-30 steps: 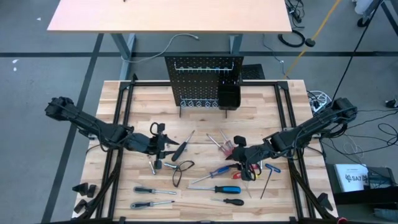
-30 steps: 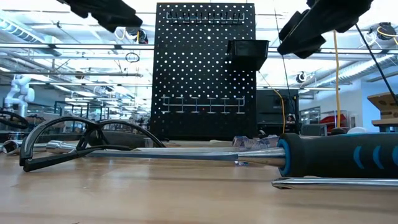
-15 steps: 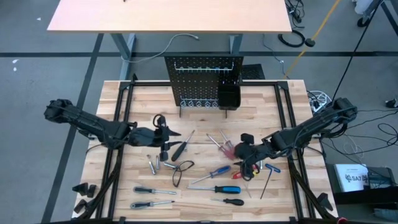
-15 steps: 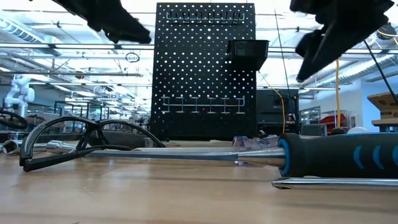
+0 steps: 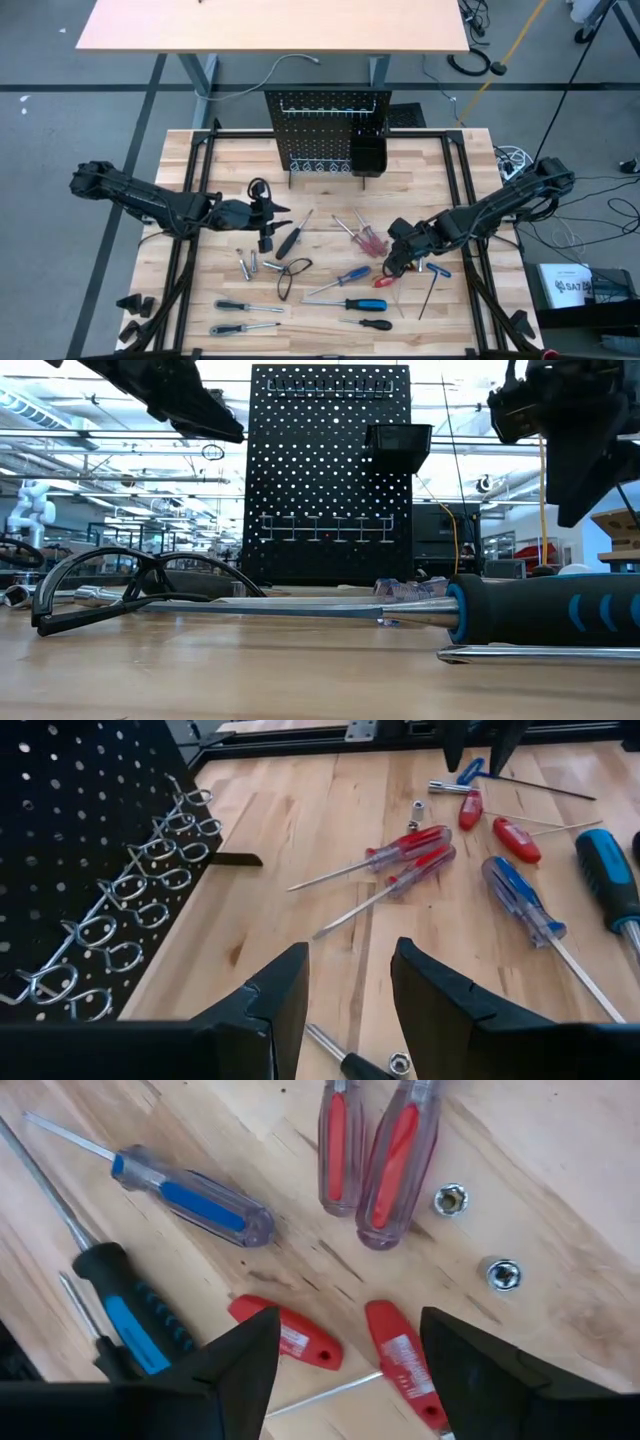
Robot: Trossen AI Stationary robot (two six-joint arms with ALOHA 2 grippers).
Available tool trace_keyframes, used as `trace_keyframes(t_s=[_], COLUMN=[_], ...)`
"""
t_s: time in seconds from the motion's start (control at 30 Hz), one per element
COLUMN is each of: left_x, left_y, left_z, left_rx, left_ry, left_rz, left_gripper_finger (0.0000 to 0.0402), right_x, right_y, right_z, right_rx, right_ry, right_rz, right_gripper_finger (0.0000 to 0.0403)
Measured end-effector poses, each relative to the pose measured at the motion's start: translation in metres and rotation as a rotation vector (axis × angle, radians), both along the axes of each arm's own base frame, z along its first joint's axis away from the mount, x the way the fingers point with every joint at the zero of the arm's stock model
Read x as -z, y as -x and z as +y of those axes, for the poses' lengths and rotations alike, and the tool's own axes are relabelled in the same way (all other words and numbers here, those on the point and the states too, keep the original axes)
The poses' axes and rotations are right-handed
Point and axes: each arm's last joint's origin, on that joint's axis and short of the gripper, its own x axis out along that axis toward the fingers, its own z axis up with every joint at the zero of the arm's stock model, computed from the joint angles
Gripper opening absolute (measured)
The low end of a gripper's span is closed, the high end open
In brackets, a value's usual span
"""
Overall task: Hang tools onto peg board
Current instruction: Hang the bottom right black screwdriver on the peg board
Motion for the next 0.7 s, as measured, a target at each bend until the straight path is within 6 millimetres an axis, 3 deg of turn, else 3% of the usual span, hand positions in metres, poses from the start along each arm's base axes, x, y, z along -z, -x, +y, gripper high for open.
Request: trace_keyframes(t_s=[0.2, 0.5, 0.7], left_x=[0.002, 0.007, 0.016], left_y=[0.001, 0.004, 0.007], left_z=[0.001, 0.002, 0.002], left_rx=[-0.007, -0.002, -0.005], left_ry=[-0.007, -0.018, -0.025], left_rz=[0.026, 0.086, 0.110], left_gripper_finger=[0.0147, 0.0147, 0.0147], right_x=[0.000, -0.007, -0.006], right_y=[0.000, -0.013, -0.012], right_z=[0.003, 0.004, 0.000], right_rx=[-0.071, -0.139, 0.007], right_ry=[0.025, 0.059, 0.004], right_rz=[-0.016, -0.178, -0.139], right_gripper_finger=[0.0229, 0.0228, 0.0228])
